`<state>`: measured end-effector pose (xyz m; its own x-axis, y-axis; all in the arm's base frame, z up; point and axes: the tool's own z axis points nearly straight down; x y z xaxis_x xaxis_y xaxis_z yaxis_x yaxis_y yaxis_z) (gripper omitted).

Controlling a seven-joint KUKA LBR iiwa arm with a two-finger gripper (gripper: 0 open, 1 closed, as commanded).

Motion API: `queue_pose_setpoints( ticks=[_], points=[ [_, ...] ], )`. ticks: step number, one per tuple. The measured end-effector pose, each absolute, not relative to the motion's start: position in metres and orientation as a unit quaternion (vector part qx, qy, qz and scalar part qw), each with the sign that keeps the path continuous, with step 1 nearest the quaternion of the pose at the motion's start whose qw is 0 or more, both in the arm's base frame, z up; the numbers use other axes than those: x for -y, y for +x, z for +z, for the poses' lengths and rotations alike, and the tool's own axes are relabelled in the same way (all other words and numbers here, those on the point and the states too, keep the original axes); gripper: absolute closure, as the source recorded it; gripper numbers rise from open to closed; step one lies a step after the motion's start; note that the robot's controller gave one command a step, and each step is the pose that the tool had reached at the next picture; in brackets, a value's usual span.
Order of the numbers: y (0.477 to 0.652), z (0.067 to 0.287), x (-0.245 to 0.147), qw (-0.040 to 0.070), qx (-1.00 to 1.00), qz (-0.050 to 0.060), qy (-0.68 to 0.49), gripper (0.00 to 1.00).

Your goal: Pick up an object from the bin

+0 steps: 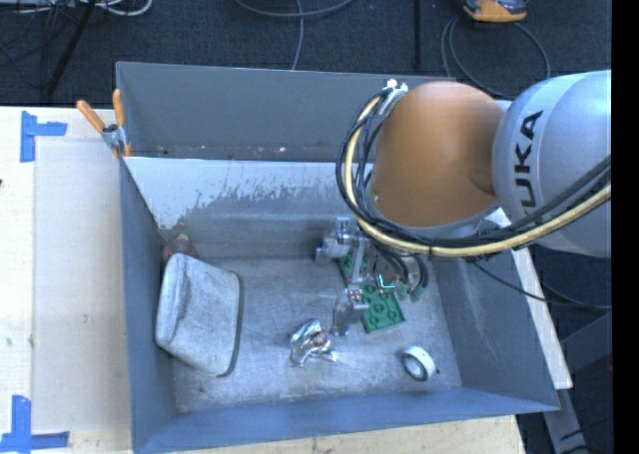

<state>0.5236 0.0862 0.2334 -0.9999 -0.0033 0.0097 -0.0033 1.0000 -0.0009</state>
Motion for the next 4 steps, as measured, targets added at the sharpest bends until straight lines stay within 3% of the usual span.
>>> queue_pose_setpoints(
  ticks=[1,2,3,4],
  points=[
    [0.523,0.07,-0.075,-0.002,0.991,-0.001,0.132,0.0],
    [0.514,0.101,-0.083,0.0,0.987,0.0,0.159,0.0],
    [0.512,0.099,-0.077,0.001,0.992,0.0,0.123,0.0],
    [0.508,0.071,-0.078,-0.002,0.99,-0.001,0.142,0.0]
  ],
)
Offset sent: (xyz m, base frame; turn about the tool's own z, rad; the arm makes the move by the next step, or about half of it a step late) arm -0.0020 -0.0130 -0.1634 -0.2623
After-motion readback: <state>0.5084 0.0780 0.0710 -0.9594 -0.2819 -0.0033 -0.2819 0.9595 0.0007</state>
